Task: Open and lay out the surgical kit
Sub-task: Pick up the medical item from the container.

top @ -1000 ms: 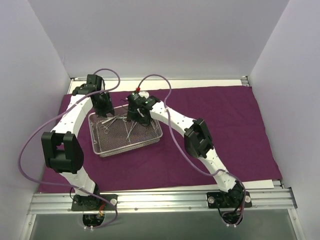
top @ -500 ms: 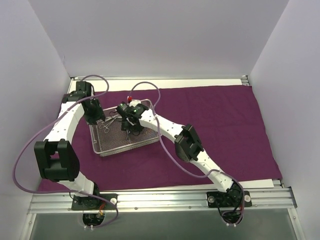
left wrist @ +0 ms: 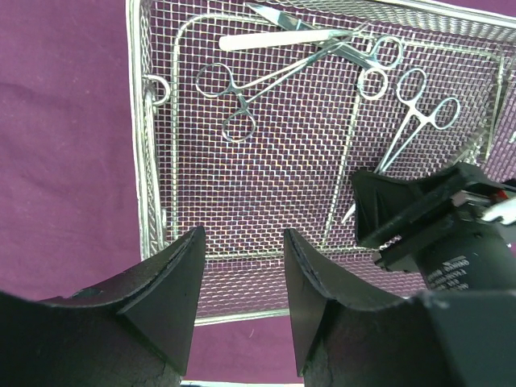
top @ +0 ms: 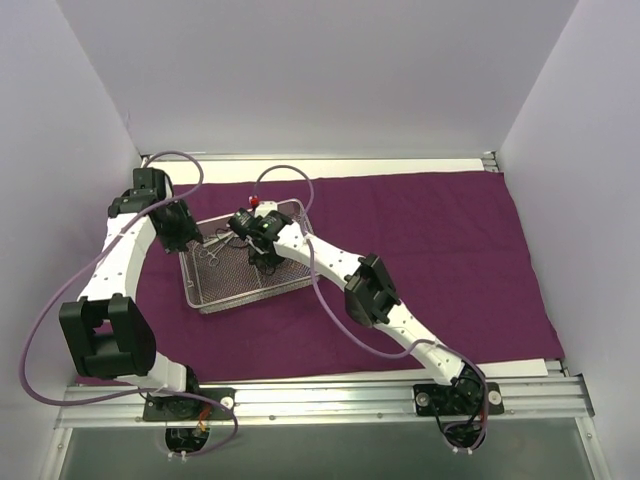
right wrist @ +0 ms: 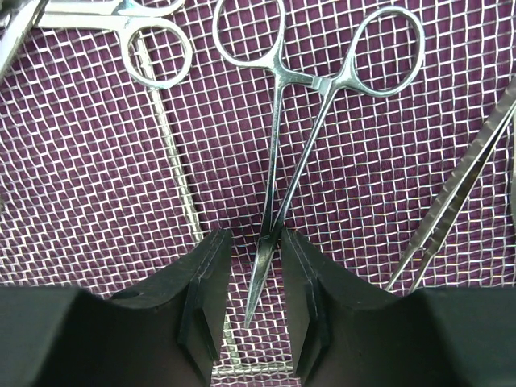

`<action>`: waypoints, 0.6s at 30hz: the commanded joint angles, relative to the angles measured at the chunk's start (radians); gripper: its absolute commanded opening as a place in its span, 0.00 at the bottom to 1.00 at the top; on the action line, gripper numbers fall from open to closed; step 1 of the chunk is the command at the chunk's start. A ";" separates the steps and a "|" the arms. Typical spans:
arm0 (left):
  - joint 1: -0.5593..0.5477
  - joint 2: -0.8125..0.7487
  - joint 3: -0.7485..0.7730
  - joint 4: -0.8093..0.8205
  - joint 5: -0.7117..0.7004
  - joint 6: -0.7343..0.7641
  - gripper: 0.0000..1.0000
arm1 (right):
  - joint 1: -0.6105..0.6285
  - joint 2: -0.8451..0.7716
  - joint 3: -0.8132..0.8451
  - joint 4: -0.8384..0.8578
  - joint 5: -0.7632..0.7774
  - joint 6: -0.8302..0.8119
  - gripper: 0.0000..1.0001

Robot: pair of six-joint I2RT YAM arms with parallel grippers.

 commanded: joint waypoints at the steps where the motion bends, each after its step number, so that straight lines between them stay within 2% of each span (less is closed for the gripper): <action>1: 0.013 -0.050 -0.002 0.030 0.040 -0.006 0.52 | 0.022 0.139 -0.047 -0.137 -0.031 -0.035 0.31; 4: 0.013 -0.057 -0.004 0.027 0.054 -0.003 0.52 | 0.029 0.136 -0.059 -0.122 -0.061 -0.053 0.29; 7: 0.013 -0.060 0.002 0.014 0.051 0.000 0.52 | 0.026 0.116 -0.076 -0.100 -0.085 -0.084 0.16; 9: 0.014 -0.062 0.007 0.006 0.051 0.001 0.52 | 0.016 0.101 -0.077 -0.100 -0.095 -0.089 0.02; 10: 0.013 -0.065 0.007 0.006 0.051 0.001 0.52 | 0.012 0.095 -0.079 -0.103 -0.092 -0.092 0.00; 17: 0.013 -0.059 0.008 -0.012 0.040 0.011 0.52 | -0.024 -0.060 -0.142 0.001 -0.088 -0.174 0.00; 18: 0.013 -0.057 0.013 -0.017 0.028 0.015 0.52 | -0.036 -0.106 -0.149 0.024 -0.148 -0.191 0.00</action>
